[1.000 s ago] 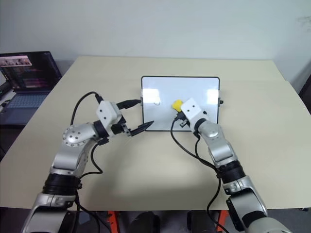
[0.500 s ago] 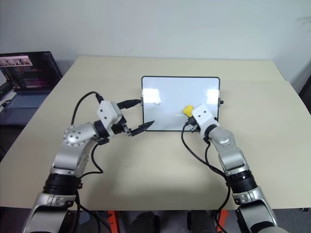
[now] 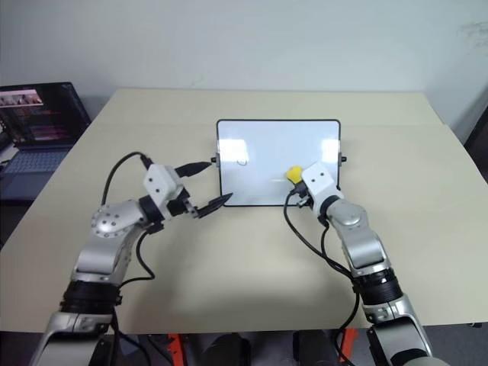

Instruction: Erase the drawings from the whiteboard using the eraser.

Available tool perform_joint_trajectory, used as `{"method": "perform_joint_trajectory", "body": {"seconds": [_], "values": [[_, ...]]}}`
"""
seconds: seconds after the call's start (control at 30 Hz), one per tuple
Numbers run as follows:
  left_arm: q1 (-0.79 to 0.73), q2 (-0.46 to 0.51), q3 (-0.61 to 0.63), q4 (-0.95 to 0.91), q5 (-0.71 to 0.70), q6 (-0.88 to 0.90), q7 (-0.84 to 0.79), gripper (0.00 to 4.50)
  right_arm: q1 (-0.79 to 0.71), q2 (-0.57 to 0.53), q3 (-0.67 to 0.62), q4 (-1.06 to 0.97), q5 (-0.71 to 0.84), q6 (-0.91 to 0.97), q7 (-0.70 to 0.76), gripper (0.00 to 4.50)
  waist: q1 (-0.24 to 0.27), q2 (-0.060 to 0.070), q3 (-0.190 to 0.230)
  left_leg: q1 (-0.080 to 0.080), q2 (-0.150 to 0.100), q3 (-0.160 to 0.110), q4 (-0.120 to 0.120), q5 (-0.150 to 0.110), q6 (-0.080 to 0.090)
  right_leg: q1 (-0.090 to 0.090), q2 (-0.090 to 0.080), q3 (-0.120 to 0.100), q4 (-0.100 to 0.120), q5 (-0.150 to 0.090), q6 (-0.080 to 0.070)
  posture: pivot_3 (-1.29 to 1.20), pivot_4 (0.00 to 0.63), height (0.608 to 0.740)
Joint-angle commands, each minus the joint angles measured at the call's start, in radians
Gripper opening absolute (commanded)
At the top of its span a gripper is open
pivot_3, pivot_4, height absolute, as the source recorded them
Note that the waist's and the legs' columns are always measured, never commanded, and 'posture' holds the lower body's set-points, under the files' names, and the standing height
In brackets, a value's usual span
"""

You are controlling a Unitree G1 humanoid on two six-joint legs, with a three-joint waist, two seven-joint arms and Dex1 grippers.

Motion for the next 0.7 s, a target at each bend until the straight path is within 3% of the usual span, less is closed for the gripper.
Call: {"method": "perform_joint_trajectory", "body": {"seconds": [0.03, 0.7], "values": [[0.011, 0.010, 0.028, -0.024, 0.016, -0.023, 0.031, 4.50, -0.029, 0.007, -0.016, -0.025, 0.002, 0.006, -0.015, 1.23, 0.001, 0.000, 0.000, 0.000, 0.000, 0.000, 0.000, 0.000, 0.000, 0.000, 0.000, 0.000, 0.000, 0.000, 0.000, 0.00, 0.150, 0.740], [0.004, 0.014, 0.037, -0.009, 0.037, -0.040, 0.068, 4.50, -0.092, 0.023, -0.002, 0.004, 0.006, -0.016, -0.008, 1.23, 0.001, 0.000, 0.000, -0.001, 0.000, 0.000, -0.001, 0.000, 0.000, -0.001, 0.000, 0.000, -0.001, 0.000, 0.000, 0.00, 0.150, 0.740]]}}
